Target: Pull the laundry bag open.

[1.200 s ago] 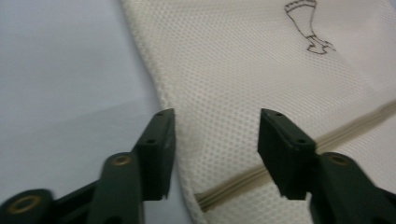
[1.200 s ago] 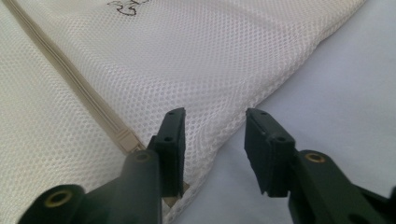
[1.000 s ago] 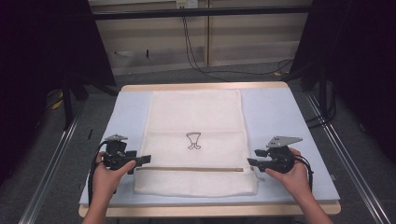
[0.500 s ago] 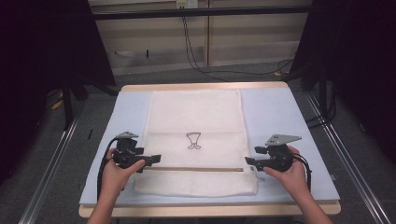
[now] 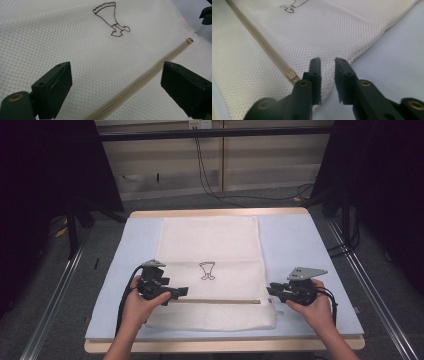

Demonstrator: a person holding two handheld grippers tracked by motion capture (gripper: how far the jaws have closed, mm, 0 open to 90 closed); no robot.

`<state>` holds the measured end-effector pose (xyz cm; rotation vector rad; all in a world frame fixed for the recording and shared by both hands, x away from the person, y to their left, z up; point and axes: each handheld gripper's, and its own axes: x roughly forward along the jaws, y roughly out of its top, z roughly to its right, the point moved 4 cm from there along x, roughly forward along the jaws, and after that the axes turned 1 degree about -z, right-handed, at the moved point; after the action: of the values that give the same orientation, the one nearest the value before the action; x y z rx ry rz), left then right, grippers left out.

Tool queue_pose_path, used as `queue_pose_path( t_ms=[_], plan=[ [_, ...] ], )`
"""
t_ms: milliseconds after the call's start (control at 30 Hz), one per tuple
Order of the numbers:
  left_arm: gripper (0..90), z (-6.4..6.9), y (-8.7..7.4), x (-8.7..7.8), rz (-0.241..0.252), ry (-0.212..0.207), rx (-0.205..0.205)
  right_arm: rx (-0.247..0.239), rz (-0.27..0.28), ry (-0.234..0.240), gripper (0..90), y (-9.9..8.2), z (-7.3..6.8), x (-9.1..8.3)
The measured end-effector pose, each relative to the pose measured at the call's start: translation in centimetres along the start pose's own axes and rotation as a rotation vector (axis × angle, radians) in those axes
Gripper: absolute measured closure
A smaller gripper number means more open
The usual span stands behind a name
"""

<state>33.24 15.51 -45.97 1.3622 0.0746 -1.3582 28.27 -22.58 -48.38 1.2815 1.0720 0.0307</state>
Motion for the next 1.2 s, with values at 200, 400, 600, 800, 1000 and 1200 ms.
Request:
queue_pose_path(
  t_ms=[200,400,600,800,1000,1200],
  plan=[
    [9.4,1.4,0.6,1.1,-0.011,-0.044,-0.009,-0.034,-0.002,0.001,90.0,-0.3,-0.4,-0.5],
    [2.3,2.5,1.1,2.0,0.013,-0.111,-0.006,-0.049,-0.017,0.013,90.0,-0.9,-1.0,-0.3],
    [2.6,3.7,1.5,3.5,0.0,-0.133,-0.028,-0.045,-0.009,0.006,90.0,-1.1,-0.9,-0.3],
    [12.0,5.0,1.9,4.6,0.009,-0.147,0.018,-0.045,-0.006,0.024,90.0,-1.7,-1.1,-0.3],
    [16.7,6.2,2.2,5.9,0.032,-0.15,0.076,-0.072,0.019,0.056,90.0,-1.6,-1.7,-0.3],
    [21.8,8.1,2.7,7.0,-0.008,-0.162,0.084,-0.097,0.0,0.045,90.0,-2.0,-1.5,0.1]
  ],
)
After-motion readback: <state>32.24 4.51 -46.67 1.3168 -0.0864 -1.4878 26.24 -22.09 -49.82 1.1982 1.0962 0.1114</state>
